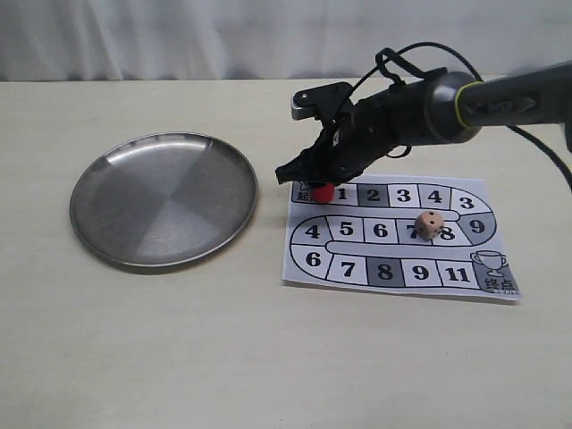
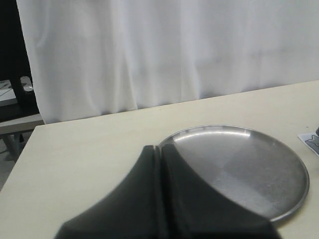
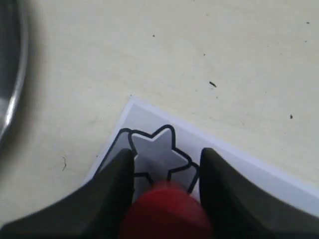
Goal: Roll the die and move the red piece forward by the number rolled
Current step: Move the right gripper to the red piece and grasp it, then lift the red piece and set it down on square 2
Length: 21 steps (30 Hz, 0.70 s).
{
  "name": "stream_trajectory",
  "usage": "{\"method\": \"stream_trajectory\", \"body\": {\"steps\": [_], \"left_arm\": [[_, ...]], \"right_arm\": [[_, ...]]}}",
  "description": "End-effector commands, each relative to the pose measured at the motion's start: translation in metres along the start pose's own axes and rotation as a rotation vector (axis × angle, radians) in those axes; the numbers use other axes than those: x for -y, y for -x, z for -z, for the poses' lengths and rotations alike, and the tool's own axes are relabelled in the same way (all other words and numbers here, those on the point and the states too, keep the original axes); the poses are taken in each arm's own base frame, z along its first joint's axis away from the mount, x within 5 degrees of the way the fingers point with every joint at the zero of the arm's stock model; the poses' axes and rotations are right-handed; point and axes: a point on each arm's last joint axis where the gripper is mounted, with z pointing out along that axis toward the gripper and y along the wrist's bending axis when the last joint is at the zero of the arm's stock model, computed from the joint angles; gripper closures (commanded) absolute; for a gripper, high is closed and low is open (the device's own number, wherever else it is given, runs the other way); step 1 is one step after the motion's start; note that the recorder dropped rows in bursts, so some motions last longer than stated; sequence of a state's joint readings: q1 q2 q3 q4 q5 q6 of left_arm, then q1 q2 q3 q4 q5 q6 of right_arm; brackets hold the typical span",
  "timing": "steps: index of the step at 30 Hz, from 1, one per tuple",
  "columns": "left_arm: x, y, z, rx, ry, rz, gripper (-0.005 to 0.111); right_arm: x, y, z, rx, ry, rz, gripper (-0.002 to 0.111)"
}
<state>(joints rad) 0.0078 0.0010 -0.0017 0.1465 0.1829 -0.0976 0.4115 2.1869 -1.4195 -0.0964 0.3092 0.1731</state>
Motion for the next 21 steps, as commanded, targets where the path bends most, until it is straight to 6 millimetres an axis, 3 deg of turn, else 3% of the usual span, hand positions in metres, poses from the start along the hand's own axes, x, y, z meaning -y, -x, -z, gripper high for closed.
{"method": "stream_trajectory", "body": {"steps": [1,5,10,13,17,21], "left_arm": [[0.001,0.000,0.000,0.009,-0.010,0.002,0.107],[0.001,0.000,0.000,0.009,-0.010,0.002,0.107],[0.001,0.000,0.000,0.009,-0.010,0.002,0.107],[0.001,0.000,0.000,0.009,-0.010,0.002,0.107],[0.001,0.000,0.000,0.009,-0.010,0.002,0.107],[0.001,0.000,0.000,0.009,-0.010,0.002,0.107]], "right_arm": [[0.003,0.003,0.001,0.012,0.000,-0.009,0.104],[0.004,0.017,0.020,0.024,-0.007,-0.012,0.104],[0.016,0.046,0.069,0.115,-0.022,-0.034,0.104],[0.025,0.054,0.089,0.159,-0.034,-0.050,0.104],[0.036,0.049,0.081,0.130,-0.050,-0.069,0.104],[0.038,0.025,0.045,0.028,-0.054,-0.073,0.104]]}}
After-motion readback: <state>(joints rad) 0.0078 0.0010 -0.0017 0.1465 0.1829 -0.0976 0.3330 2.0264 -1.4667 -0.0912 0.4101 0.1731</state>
